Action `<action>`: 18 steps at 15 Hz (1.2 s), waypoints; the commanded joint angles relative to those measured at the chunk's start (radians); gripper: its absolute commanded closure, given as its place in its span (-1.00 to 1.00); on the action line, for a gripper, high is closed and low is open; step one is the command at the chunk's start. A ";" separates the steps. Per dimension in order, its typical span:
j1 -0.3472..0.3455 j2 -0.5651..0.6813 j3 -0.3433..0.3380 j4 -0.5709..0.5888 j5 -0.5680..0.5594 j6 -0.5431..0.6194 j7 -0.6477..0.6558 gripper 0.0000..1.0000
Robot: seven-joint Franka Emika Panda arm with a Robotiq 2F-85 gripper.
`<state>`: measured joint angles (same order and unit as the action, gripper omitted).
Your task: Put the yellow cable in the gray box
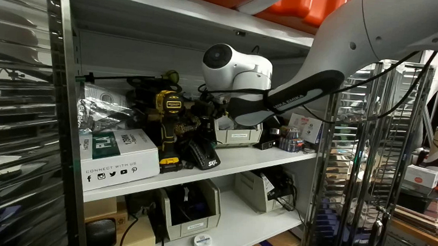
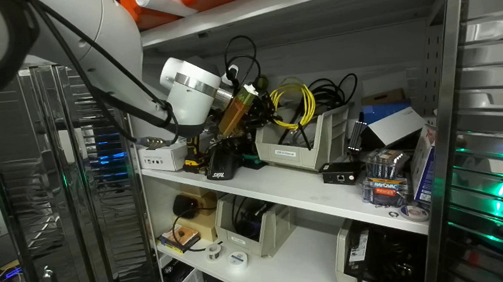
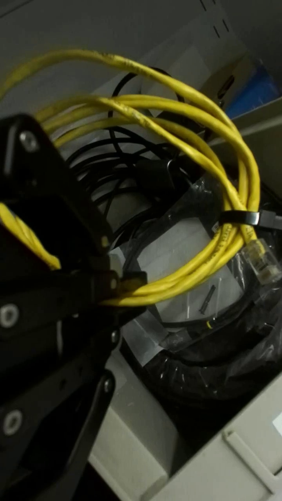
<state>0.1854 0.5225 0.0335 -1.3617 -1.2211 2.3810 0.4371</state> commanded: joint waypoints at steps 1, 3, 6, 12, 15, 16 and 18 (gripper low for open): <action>0.015 0.082 -0.034 0.124 -0.024 -0.002 0.021 0.86; 0.010 0.074 -0.025 0.111 0.013 -0.042 -0.014 0.29; 0.007 0.056 -0.026 0.106 0.036 -0.109 -0.022 0.00; -0.060 -0.017 0.004 0.015 0.240 -0.084 -0.112 -0.94; -0.076 -0.093 0.018 -0.107 0.350 -0.003 -0.178 -1.00; -0.075 -0.133 0.021 -0.172 0.376 0.026 -0.198 -1.00; -0.080 -0.203 0.031 -0.282 0.443 0.066 -0.246 -1.00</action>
<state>0.1221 0.4626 0.0418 -1.4473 -0.8640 2.3800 0.2630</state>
